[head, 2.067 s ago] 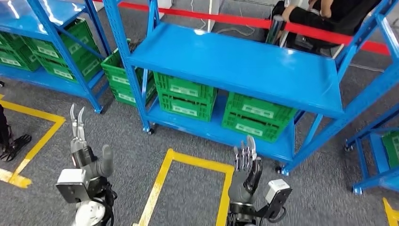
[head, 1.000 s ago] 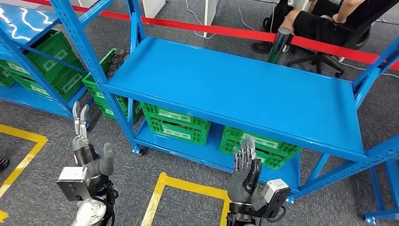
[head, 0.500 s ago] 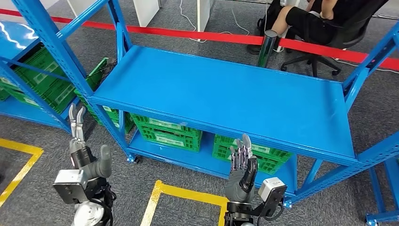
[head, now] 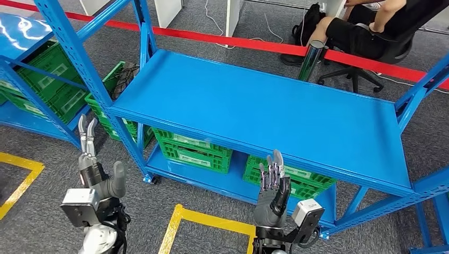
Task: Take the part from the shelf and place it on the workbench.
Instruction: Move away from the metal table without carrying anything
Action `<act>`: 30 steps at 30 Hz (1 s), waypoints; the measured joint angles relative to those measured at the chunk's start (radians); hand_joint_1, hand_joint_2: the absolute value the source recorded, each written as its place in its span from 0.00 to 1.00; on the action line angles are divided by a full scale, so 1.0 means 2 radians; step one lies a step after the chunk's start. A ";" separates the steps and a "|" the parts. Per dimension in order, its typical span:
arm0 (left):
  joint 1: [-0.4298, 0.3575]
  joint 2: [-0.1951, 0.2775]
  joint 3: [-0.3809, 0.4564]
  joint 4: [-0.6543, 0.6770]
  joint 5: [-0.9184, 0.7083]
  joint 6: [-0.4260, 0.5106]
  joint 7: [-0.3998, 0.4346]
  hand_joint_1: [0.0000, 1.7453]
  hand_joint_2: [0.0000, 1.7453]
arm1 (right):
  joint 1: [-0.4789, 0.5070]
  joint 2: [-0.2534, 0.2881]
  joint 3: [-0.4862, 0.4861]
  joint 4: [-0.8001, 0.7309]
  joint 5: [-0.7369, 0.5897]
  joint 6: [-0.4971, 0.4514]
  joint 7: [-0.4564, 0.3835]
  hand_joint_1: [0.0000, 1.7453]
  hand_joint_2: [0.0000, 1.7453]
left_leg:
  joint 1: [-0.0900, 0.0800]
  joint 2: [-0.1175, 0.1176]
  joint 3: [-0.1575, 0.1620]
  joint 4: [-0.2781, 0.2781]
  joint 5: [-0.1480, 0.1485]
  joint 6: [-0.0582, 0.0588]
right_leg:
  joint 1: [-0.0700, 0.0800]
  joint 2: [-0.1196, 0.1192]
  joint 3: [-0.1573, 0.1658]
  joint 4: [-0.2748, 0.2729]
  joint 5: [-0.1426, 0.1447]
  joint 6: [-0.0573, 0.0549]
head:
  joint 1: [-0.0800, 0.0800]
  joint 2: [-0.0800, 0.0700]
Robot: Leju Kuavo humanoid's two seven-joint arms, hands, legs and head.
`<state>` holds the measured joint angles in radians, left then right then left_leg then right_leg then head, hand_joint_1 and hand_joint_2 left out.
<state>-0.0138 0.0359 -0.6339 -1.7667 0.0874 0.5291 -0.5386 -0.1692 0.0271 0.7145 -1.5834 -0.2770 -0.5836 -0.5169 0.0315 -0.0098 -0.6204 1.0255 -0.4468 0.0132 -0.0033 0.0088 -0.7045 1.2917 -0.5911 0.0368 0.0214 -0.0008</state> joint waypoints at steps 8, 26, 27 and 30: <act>0.000 0.000 0.001 0.000 0.003 -0.007 0.000 0.00 0.00 | -0.005 0.001 0.000 0.001 -0.002 0.005 -0.001 0.00 0.00 | 0.001 0.000 0.001 -0.005 0.002 -0.014 | 0.008 -0.001 0.065 -0.144 0.064 -0.021 | 0.010 0.000; 0.000 0.001 0.005 0.000 0.007 -0.016 -0.001 0.00 0.00 | -0.004 0.003 0.001 0.012 0.021 -0.004 -0.002 0.00 0.00 | -0.012 0.001 0.006 -0.023 0.015 -0.007 | 0.000 0.001 0.065 -0.163 0.074 -0.012 | -0.008 0.000; -0.001 0.001 0.006 0.000 0.007 -0.017 -0.001 0.00 0.00 | -0.004 0.003 0.001 0.013 0.022 -0.005 -0.002 0.00 0.00 | -0.012 0.001 0.011 -0.032 0.016 -0.004 | 0.000 0.002 0.064 -0.165 0.072 -0.009 | -0.009 0.000; -0.001 0.001 0.006 0.003 0.007 -0.017 -0.001 0.00 0.00 | -0.004 0.000 0.001 0.015 0.025 -0.006 -0.002 0.00 0.00 | -0.008 0.003 0.032 -0.058 0.015 0.003 | 0.004 0.003 0.041 -0.114 0.042 -0.014 | -0.006 0.000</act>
<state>-0.0165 0.0371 -0.6216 -1.7615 0.1006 0.4955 -0.5398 -0.1771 0.0278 0.7168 -1.5526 -0.2279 -0.5950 -0.5200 0.0154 -0.0040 -0.5559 0.9101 -0.4159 0.0186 0.0038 0.0155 -0.6227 1.0635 -0.5070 0.0089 0.0086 -0.0008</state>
